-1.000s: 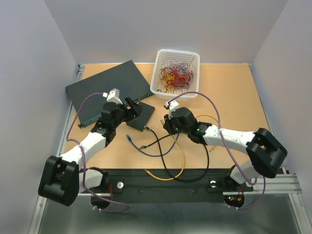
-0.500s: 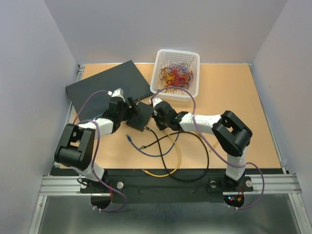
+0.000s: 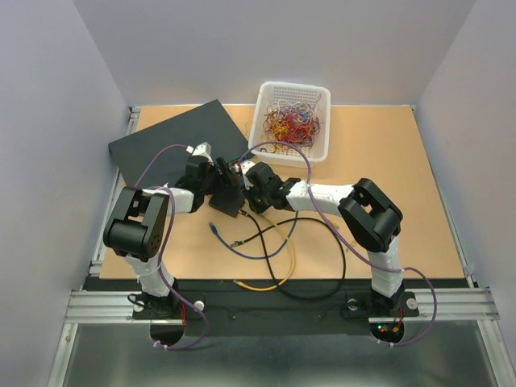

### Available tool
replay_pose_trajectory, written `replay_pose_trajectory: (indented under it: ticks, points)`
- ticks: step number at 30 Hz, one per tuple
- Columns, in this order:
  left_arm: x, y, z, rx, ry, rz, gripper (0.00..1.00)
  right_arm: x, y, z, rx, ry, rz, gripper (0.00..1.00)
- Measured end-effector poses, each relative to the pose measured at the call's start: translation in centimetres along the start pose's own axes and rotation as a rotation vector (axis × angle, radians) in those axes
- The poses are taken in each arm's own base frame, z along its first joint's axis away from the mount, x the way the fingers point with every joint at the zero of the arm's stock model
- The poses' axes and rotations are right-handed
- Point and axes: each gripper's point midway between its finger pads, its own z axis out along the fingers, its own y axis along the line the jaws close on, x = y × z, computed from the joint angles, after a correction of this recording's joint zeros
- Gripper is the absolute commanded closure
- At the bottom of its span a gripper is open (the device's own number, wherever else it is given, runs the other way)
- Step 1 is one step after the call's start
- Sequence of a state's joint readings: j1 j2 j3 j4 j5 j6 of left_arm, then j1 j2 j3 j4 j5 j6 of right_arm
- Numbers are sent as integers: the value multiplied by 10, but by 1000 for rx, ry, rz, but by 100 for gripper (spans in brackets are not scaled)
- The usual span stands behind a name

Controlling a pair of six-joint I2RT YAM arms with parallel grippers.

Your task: Insert the plug into the switch port

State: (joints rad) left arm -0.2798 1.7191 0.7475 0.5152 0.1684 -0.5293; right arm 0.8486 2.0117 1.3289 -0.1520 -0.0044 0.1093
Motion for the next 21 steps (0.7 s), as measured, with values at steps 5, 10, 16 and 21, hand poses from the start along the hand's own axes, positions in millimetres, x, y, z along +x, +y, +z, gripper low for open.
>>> replay_pose_trajectory:
  ticks: [5,10,16,21]
  points:
    - [1,-1,3,8,-1,6,28,2,3,0,-9,7,-11,99]
    - [1,-3,4,17,-6,16,29,4,3,-1,-15,17,-13,100]
    - [1,-3,5,13,-9,17,29,7,4,-2,-7,23,-6,99]
    - [1,-3,5,10,-11,18,30,17,5,-10,2,37,4,99]
